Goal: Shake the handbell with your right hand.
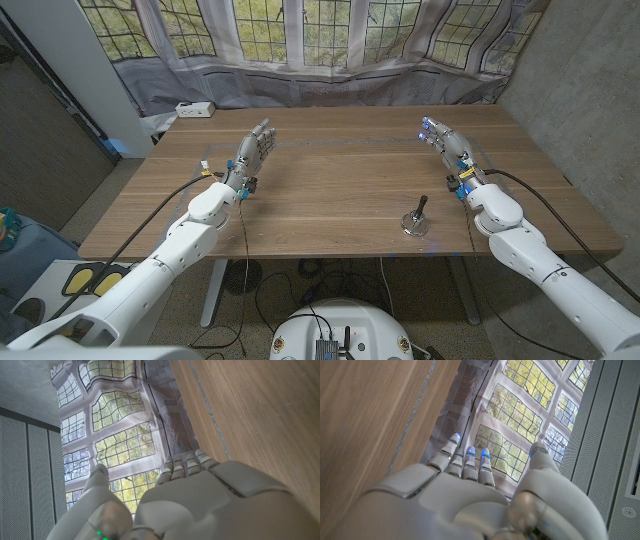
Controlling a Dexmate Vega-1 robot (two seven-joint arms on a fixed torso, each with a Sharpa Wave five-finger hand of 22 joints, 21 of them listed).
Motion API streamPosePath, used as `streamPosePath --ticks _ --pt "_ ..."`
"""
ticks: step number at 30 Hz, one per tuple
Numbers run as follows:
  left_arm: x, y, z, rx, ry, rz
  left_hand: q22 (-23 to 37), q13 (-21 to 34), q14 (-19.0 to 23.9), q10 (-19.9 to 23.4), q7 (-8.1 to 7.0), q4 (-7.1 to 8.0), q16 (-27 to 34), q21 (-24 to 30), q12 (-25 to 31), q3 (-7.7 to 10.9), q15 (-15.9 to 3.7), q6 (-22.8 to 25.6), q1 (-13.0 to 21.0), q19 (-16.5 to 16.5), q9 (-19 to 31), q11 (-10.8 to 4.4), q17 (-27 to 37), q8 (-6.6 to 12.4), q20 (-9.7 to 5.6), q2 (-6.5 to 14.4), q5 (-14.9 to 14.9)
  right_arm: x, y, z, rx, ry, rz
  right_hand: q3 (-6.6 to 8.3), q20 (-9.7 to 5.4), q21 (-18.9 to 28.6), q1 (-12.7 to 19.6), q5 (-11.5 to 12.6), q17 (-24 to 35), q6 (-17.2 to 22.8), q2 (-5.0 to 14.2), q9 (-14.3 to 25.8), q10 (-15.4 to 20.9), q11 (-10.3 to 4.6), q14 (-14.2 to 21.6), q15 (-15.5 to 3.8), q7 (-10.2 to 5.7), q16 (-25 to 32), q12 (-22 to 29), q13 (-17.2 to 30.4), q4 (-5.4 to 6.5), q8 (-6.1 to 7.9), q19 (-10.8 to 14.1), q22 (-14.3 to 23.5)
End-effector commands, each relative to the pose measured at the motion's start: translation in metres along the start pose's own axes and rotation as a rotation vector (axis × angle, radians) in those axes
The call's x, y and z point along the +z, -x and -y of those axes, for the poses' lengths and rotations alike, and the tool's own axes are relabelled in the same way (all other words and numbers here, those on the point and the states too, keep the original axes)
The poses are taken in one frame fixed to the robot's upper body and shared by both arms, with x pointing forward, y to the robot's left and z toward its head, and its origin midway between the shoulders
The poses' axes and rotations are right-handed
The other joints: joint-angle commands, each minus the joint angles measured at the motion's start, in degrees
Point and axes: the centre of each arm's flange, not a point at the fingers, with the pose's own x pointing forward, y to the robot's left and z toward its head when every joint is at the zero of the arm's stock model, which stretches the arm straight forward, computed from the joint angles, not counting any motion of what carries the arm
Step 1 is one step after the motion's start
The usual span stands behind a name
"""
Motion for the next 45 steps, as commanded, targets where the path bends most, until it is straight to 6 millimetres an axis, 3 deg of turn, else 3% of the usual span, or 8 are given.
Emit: streamPosePath --ticks 1,16,45 --pt "0.004 0.003 0.0 -0.005 -0.011 0.021 0.1 0.1 0.5 0.5 0.3 -0.06 0.3 0.5 0.2 0.26 0.09 0.7 0.7 0.6 0.1 -0.08 0.1 0.4 0.21 0.2 0.1 0.018 0.018 0.002 -0.004 0.058 0.032 0.29 0.13 0.4 1.3 0.4 0.1 -0.4 0.03 0.1 0.4 -0.62 0.7 -0.04 0.07 0.0 -0.3 0.1 -0.36 -0.13 1.0 0.1" --pt "0.001 0.01 -0.001 0.027 0.005 0.038 0.1 0.1 3.5 3.8 0.19 -0.28 0.8 1.0 1.1 0.27 -0.26 3.4 1.0 2.5 0.1 -0.05 0.1 0.69 0.71 0.3 0.0 0.034 0.042 0.003 -0.002 0.132 0.027 1.1 0.07 1.6 4.2 0.2 -0.1 1.0 -0.31 0.2 2.3 -0.51 4.3 0.4 0.73 0.8 -0.2 0.1 -0.22 0.38 6.1 0.1" --pt "0.005 0.006 0.012 0.033 -0.016 0.033 0.1 0.1 4.7 4.9 0.16 -0.45 0.7 0.9 1.2 0.39 -0.45 4.9 1.4 3.0 0.1 -0.14 0.0 0.65 0.77 0.5 -0.1 0.062 0.083 0.002 0.064 0.205 0.044 1.55 1.09 1.6 5.9 0.1 0.0 1.3 -0.27 0.2 3.1 0.23 6.0 0.86 1.6 1.0 -0.4 0.2 0.01 0.33 8.2 0.2"
